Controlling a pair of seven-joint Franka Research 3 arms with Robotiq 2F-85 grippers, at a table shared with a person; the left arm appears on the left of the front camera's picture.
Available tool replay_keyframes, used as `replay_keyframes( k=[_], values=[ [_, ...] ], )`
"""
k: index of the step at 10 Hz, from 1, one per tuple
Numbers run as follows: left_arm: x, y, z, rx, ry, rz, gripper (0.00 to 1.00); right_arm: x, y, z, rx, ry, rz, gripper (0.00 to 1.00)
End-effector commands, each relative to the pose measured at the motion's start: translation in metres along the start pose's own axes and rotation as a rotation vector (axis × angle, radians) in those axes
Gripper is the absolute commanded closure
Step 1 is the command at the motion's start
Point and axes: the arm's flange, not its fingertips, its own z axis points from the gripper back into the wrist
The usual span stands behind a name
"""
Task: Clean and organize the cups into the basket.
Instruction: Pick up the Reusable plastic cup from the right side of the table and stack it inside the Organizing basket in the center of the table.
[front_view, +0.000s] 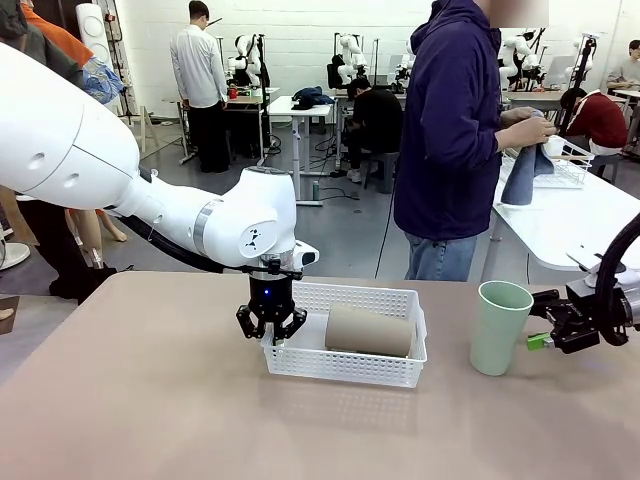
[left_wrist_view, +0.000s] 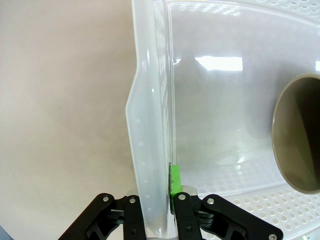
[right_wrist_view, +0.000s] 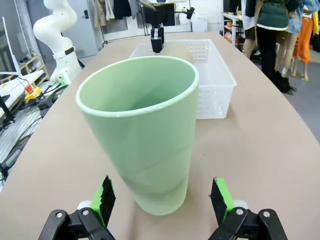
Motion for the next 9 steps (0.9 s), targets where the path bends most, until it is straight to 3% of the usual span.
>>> replay_keyframes(
  k=[1, 9],
  values=[
    [-0.001, 0.002, -0.001, 0.001, -0.005, -0.009, 1.0, -0.001, -0.011, -0.013, 0.025, -0.021, 0.024, 0.0],
    [-0.001, 0.002, -0.001, 0.001, -0.005, -0.009, 1.0, -0.002, -0.031, -0.061, 0.134, -0.023, 0.011, 0.0]
  ],
)
